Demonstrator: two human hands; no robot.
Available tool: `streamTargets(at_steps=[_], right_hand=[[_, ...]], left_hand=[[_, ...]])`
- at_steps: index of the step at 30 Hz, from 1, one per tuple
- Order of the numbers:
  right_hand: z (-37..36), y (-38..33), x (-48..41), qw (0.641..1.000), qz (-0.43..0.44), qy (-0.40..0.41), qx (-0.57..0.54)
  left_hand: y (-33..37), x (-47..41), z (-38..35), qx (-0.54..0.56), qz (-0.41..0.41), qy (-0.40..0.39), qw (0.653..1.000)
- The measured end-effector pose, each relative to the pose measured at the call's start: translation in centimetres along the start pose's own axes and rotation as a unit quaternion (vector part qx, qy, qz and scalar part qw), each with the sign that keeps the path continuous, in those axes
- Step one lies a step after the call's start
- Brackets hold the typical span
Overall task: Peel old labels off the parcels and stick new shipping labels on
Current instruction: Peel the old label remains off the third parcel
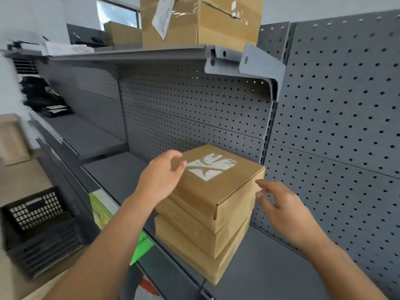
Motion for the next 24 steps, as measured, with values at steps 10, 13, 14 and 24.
streamTargets(at_steps=[10,13,14,24], right_hand=[[-5.7,-1.2,-2.3,0.980,-0.142,0.039,-0.137],[-6.6,-1.5,-2.1,0.951,-0.217,0.039,-0.217],[-6.8,-1.8,-2.1,0.936,-0.244,0.037,-0.252],[-8.0,-3.5,-1.5,0.884,-0.296,0.051,-0.357]], left_hand=[[-8.2,-5.4,-1.4,0.103,0.101,-0.013,0.989],[-8.5,-6.0,-2.4,0.190,0.160,-0.053,0.967],[-8.5,-6.1,-2.8,0.221,0.187,-0.069,0.955],[-9.5,-6.8,-3.9,0.336,0.230,-0.133,0.904]])
Point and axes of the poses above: each hand's wrist, its own x-axis away from the middle knuckle, its own z-axis out of the back of the hand, y = z × x, the point moved 2 cm from there along -x, towards the middle knuckle, and after that the axes turned 5 degrees about y, right-handed, at the moved point
